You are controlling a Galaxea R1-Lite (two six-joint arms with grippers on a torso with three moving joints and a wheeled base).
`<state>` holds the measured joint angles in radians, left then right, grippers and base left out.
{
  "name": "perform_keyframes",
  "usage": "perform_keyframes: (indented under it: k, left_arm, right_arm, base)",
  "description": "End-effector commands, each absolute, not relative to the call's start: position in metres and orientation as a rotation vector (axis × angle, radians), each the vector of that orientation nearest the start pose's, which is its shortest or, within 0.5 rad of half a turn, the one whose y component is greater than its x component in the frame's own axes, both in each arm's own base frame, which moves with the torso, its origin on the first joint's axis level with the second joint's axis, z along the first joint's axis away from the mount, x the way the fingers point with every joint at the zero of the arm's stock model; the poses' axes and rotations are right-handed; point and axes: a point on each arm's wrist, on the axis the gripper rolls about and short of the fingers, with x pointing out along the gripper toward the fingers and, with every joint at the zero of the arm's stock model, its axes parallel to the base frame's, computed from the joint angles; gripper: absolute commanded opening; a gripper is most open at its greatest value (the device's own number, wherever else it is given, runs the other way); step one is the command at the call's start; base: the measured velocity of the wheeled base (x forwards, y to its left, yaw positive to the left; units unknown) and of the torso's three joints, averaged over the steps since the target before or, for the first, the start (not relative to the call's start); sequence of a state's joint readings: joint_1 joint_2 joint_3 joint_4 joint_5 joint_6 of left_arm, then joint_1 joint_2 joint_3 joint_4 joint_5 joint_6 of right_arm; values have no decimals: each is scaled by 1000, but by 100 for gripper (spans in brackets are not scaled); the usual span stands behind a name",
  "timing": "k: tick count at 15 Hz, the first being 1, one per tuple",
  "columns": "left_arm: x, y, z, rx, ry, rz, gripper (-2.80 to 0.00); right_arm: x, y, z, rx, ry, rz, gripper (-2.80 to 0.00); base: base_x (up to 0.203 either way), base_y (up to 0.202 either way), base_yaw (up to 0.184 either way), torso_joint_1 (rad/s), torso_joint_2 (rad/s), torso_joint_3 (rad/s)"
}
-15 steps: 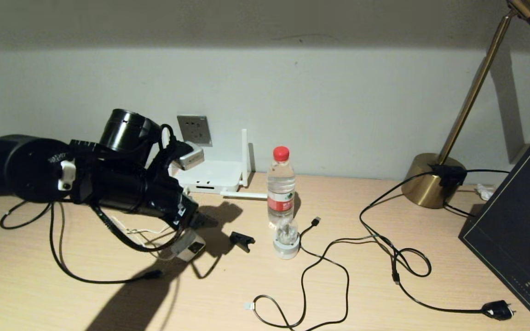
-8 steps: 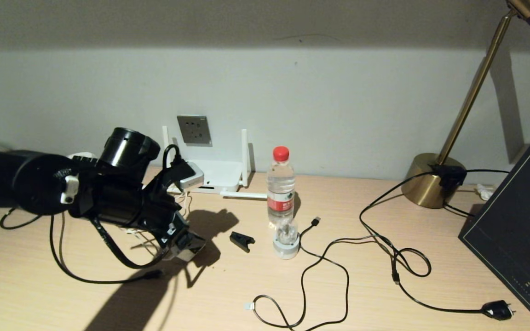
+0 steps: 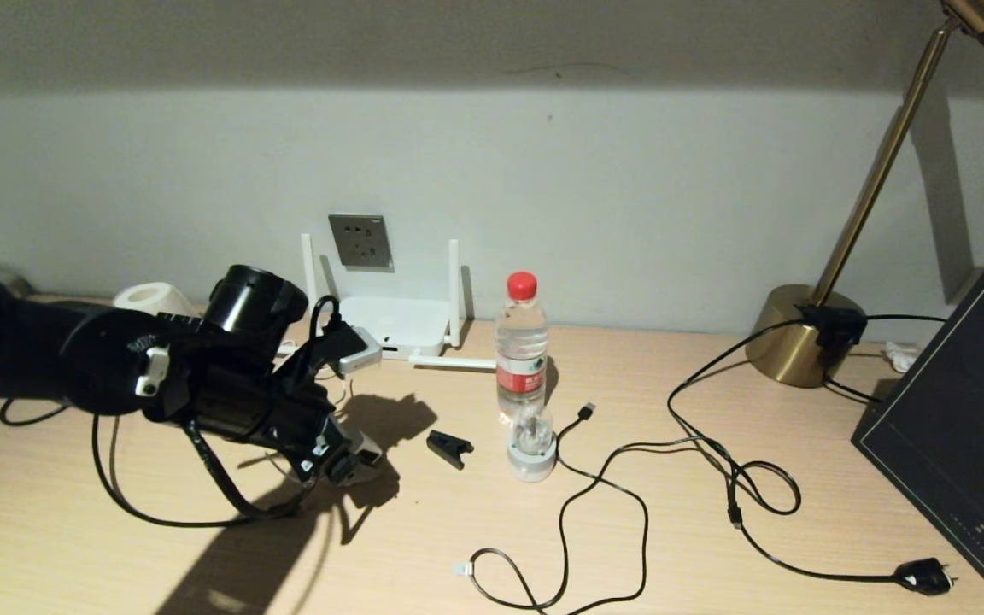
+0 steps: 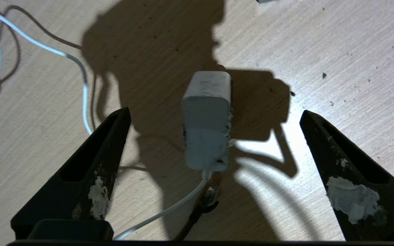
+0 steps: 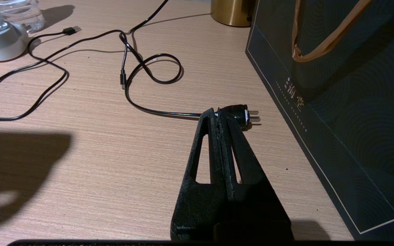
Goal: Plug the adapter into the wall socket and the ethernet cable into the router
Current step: Pick up plug
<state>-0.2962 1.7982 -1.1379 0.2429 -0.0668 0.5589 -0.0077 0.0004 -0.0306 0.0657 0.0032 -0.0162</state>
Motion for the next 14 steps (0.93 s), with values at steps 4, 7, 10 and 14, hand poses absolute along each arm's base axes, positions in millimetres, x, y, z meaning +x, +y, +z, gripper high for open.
perform_keyframes:
  k: [4, 7, 10, 14]
  left_arm:
    - [304, -94, 148, 620, 805, -588, 0]
    - [307, -95, 143, 620, 819, -594, 0]
    - [310, -96, 140, 617, 816, -592, 0]
    - [309, -95, 138, 612, 820, -597, 0]
  right_arm:
    - [-25, 0, 77, -17, 35, -4, -280]
    - [-25, 0, 77, -17, 37, -4, -280]
    - [-25, 0, 77, -17, 36, -4, -280]
    - [-25, 0, 77, -17, 35, -4, -280]
  base:
    - [0, 0, 0, 0, 0, 0]
    - [0, 0, 0, 0, 0, 0]
    - [0, 0, 0, 0, 0, 0]
    - [0, 0, 0, 0, 0, 0]
